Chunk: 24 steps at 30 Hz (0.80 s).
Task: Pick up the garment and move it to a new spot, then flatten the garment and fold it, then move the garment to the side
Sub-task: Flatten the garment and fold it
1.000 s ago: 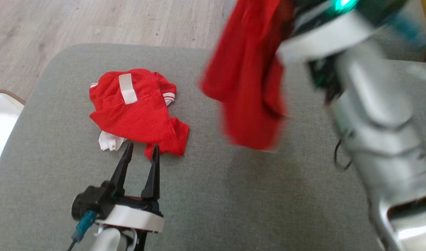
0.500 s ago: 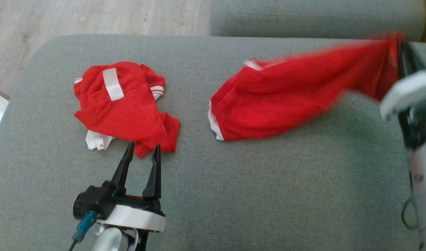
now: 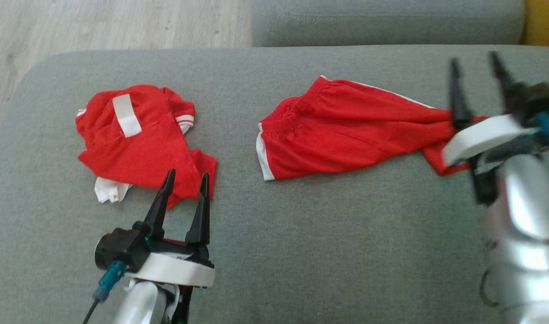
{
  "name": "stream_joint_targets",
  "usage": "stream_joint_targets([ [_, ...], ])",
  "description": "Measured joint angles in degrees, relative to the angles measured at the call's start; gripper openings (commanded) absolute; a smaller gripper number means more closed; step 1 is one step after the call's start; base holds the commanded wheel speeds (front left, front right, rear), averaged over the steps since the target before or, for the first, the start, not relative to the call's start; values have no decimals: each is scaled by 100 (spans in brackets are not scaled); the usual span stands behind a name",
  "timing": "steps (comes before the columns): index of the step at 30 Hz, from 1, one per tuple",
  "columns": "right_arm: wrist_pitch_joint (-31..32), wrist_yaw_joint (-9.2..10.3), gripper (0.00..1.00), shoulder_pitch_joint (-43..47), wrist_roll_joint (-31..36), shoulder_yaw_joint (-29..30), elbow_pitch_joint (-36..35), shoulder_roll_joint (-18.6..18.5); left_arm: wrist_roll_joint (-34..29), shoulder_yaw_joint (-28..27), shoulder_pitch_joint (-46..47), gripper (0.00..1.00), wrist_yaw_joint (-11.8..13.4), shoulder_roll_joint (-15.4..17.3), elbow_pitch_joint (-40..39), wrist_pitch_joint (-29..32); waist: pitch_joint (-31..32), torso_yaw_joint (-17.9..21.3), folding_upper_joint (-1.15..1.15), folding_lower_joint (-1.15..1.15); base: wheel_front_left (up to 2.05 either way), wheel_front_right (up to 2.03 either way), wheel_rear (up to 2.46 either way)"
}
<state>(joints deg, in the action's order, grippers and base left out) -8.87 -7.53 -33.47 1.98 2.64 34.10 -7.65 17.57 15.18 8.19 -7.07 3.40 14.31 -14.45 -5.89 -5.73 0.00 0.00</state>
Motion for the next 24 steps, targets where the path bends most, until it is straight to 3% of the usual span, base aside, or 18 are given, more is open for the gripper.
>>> stream_joint_targets([
  [4,-332,0,100,598,-331,-494,-515,207,0,-25,-2,100,-1,-5,-45,0,116,64,0,0,0,0,0],
  [13,-524,0,100,2324,-740,-1004,-1470,437,-24,-45,-71,100,-7,-15,-133,0,265,128,0,0,0,0,0],
  [24,-452,0,100,2351,-745,-1261,-1656,444,-47,32,-158,100,-8,-24,-127,0,167,-97,0,0,0,0,0],
])
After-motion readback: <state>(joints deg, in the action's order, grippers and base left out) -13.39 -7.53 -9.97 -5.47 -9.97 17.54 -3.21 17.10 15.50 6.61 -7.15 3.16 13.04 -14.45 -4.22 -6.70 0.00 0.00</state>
